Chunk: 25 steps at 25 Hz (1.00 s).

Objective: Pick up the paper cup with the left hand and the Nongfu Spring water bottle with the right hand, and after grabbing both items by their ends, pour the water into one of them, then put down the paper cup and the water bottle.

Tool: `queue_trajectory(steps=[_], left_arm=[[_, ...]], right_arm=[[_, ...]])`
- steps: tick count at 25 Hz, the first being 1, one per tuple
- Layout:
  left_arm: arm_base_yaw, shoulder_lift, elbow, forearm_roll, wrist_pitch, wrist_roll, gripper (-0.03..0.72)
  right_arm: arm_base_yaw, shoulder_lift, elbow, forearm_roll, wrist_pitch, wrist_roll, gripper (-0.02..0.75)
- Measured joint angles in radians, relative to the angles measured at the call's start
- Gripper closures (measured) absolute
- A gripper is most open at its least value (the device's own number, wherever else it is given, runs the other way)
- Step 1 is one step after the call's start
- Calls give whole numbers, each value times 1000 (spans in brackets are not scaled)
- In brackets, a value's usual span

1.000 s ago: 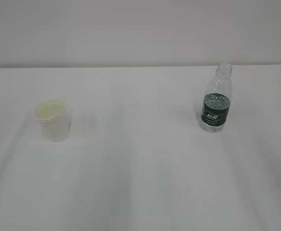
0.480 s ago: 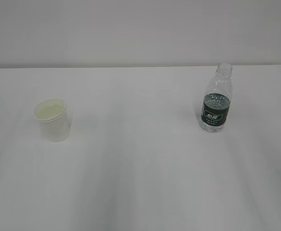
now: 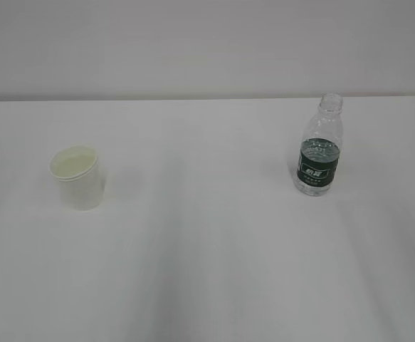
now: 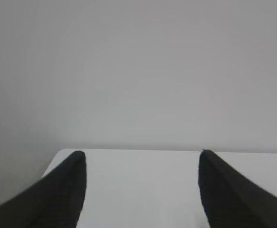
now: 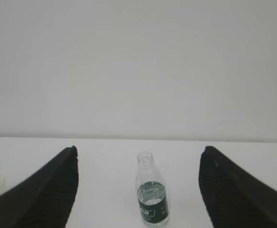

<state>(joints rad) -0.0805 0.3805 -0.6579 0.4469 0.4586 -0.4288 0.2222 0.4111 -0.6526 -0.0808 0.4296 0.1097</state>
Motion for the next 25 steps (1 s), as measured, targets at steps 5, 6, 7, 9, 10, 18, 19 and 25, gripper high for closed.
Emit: queue_trajectory(steps=[5, 6, 7, 9, 10, 18, 19, 25], left_arm=[[0, -52, -77, -185, 208, 201, 165], [0, -59, -90, -227, 244, 243, 169], [0, -63, -95, -256, 283, 271, 174], [0, -78, -103, -301, 348, 312, 183], [0, -84, -103, -309, 379, 322, 185], [0, -183, -144, -421, 632, 436, 190], [0, -192, -148, -428, 661, 443, 190], [0, -219, -159, -488, 787, 449, 193]], right_arm=[[0, -61, -24, 0, 131, 0, 146], [0, -76, -31, 0, 157, 0, 146], [0, -90, -37, 0, 182, 0, 146], [0, -117, -46, 0, 227, -2, 146], [0, -133, -50, 0, 255, -5, 146], [0, -292, -87, 4, 515, -23, 147], [0, -311, -94, 4, 554, -23, 147], [0, -385, -128, 7, 798, -23, 148]])
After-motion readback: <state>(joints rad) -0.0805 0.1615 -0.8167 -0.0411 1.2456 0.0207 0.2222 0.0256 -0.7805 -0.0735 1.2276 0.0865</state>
